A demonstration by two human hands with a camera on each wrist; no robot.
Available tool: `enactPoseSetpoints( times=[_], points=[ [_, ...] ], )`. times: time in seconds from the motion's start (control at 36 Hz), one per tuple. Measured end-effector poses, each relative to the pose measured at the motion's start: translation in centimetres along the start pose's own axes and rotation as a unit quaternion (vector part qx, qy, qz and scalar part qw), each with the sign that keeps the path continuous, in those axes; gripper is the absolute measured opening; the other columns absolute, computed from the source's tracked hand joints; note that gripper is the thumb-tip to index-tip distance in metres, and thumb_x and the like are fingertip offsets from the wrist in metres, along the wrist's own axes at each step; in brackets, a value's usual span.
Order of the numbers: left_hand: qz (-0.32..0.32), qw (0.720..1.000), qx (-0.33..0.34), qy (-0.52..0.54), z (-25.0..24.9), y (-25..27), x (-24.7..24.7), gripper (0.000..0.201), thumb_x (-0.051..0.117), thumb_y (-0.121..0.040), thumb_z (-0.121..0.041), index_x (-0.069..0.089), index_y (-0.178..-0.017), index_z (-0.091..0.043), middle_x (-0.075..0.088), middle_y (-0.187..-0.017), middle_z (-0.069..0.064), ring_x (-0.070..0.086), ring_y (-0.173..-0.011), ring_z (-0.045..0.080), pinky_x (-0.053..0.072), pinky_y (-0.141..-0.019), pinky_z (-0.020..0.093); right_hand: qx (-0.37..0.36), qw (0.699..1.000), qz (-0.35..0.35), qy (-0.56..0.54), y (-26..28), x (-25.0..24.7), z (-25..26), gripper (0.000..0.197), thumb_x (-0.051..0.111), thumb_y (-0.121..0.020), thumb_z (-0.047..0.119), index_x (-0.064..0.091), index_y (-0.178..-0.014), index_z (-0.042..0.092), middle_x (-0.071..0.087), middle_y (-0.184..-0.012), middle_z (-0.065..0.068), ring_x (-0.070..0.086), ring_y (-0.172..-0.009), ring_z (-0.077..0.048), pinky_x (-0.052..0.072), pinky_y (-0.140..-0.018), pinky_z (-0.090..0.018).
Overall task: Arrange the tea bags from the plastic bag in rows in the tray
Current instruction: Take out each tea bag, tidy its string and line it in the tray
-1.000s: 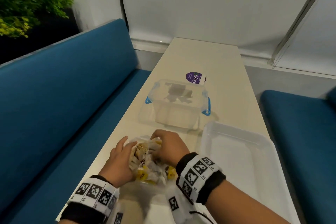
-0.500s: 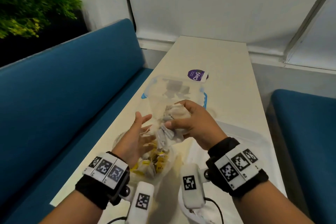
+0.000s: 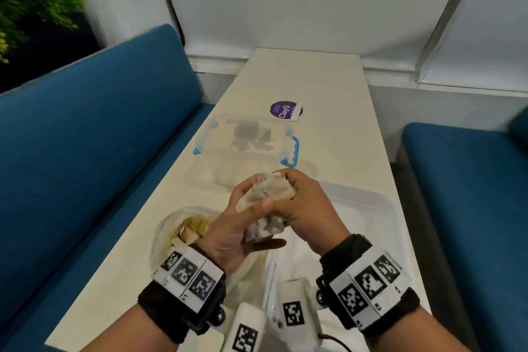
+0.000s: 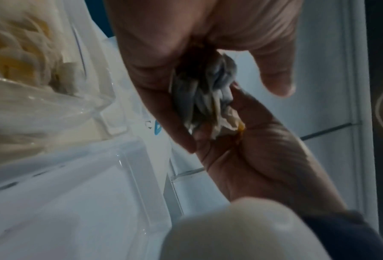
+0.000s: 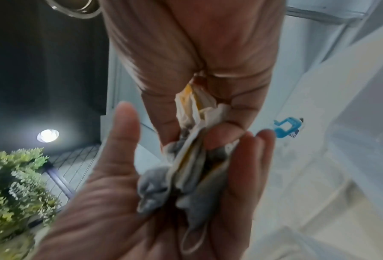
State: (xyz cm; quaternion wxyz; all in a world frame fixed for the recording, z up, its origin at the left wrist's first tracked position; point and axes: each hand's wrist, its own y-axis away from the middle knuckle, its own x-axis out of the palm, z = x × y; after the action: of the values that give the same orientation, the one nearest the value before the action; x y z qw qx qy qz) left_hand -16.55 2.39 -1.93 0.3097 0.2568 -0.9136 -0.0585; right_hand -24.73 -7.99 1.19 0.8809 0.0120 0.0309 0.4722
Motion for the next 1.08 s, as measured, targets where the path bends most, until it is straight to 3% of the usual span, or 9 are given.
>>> enactPoseSetpoints(
  times=[0.11, 0.28, 0.39, 0.53, 0.64, 0.78, 0.92, 1.0, 1.08],
  points=[
    [-0.035, 0.999, 0.022, -0.023, 0.8, 0.0, 0.8, 0.059, 0.073, -0.058, -0.037, 0.055, -0.113, -0.041, 0.073, -0.087, -0.004, 0.067, -0.069, 0.019, 0.055, -0.052, 0.029, 0.000, 0.996, 0.017, 0.084, 0.9, -0.1, -0.8, 0.016, 0.060, -0.085, 0.012, 0.063, -0.101, 0.013, 0.070, -0.096, -0.005, 0.066, -0.088, -0.020, 0.054, -0.077, -0.031],
    [-0.046, 0.999, -0.003, -0.006, 2.4, -0.1, 0.5, 0.038, 0.071, -0.065, -0.036, 0.066, -0.102, -0.035, 0.072, -0.087, 0.001, 0.067, -0.072, 0.016, 0.042, -0.066, 0.029, 0.006, 0.998, 0.043, 0.044, 2.2, -0.6, -1.6, 0.023, 0.048, -0.096, 0.019, 0.071, -0.089, 0.020, 0.072, -0.084, 0.004, 0.066, -0.076, -0.004, 0.050, -0.066, -0.016],
    [-0.035, 0.999, -0.018, 0.015, 2.6, -0.7, 0.4, 0.039, 0.072, -0.067, -0.028, 0.068, -0.105, -0.024, 0.071, -0.094, 0.009, 0.068, -0.078, 0.022, 0.047, -0.073, 0.033, -0.026, 0.995, -0.011, 0.093, 2.2, -1.1, -2.2, 0.024, 0.052, -0.087, 0.029, 0.073, -0.088, 0.016, 0.071, -0.087, -0.007, 0.067, -0.079, -0.017, 0.052, -0.071, -0.025],
    [0.045, 0.997, -0.017, 0.066, 2.4, -1.2, 0.6, 0.052, 0.086, -0.056, -0.021, 0.069, -0.103, -0.010, 0.070, -0.095, 0.017, 0.070, -0.080, 0.030, 0.059, -0.060, 0.037, -0.053, 0.989, -0.107, 0.092, 2.5, -3.1, -1.9, 0.020, 0.062, -0.086, 0.011, 0.061, -0.086, 0.031, 0.054, -0.082, 0.003, 0.049, -0.073, -0.007, 0.043, -0.067, -0.014],
    [0.095, 0.992, -0.031, 0.070, 2.7, -1.4, 0.3, 0.057, 0.093, -0.040, -0.029, 0.075, -0.091, -0.013, 0.071, -0.092, 0.016, 0.070, -0.077, 0.028, 0.058, -0.058, 0.035, -0.068, 0.993, -0.052, 0.086, 2.5, -4.8, -0.8, 0.028, 0.057, -0.085, -0.002, 0.067, -0.088, 0.024, 0.057, -0.072, 0.004, 0.052, -0.070, -0.004, 0.045, -0.072, -0.019],
    [0.127, 0.990, -0.043, 0.046, 2.8, -1.5, -0.1, 0.049, 0.089, -0.047, -0.039, 0.076, -0.090, -0.019, 0.072, -0.089, 0.008, 0.070, -0.080, 0.019, 0.057, -0.062, 0.033, -0.065, 0.989, 0.044, 0.123, 2.1, -5.7, -0.4, 0.046, 0.059, -0.081, -0.010, 0.073, -0.078, 0.035, 0.070, -0.088, -0.006, 0.061, -0.086, -0.025, 0.051, -0.082, -0.036],
    [0.079, 0.993, -0.074, 0.048, 2.7, -1.6, -0.3, 0.039, 0.078, -0.062, -0.029, 0.070, -0.096, -0.011, 0.071, -0.090, 0.011, 0.069, -0.078, 0.024, 0.055, -0.068, 0.038, -0.087, 0.981, 0.056, 0.164, 2.2, -5.8, -0.1, 0.039, 0.070, -0.074, -0.005, 0.071, -0.086, 0.032, 0.063, -0.086, -0.003, 0.050, -0.070, -0.005, 0.040, -0.064, -0.009],
    [0.074, 0.992, -0.091, 0.044, 2.8, -1.5, -0.3, 0.034, 0.068, -0.067, -0.027, 0.069, -0.096, -0.010, 0.071, -0.086, 0.012, 0.069, -0.072, 0.025, 0.056, -0.058, 0.036, -0.093, 0.974, 0.059, 0.197, 2.2, -5.9, 0.2, 0.032, 0.072, -0.074, -0.001, 0.071, -0.081, 0.031, 0.059, -0.087, -0.006, 0.048, -0.069, -0.003, 0.039, -0.064, -0.007],
    [0.078, 0.990, -0.107, 0.049, 3.0, -1.3, -0.3, 0.045, 0.082, -0.053, -0.031, 0.070, -0.091, -0.010, 0.071, -0.084, 0.013, 0.069, -0.068, 0.025, 0.055, -0.050, 0.034, -0.092, 0.969, 0.062, 0.222, 2.1, -6.0, 0.1, 0.025, 0.075, -0.073, 0.006, 0.070, -0.076, 0.031, 0.056, -0.086, -0.002, 0.047, -0.073, -0.004, 0.039, -0.063, -0.008]
  ],
)
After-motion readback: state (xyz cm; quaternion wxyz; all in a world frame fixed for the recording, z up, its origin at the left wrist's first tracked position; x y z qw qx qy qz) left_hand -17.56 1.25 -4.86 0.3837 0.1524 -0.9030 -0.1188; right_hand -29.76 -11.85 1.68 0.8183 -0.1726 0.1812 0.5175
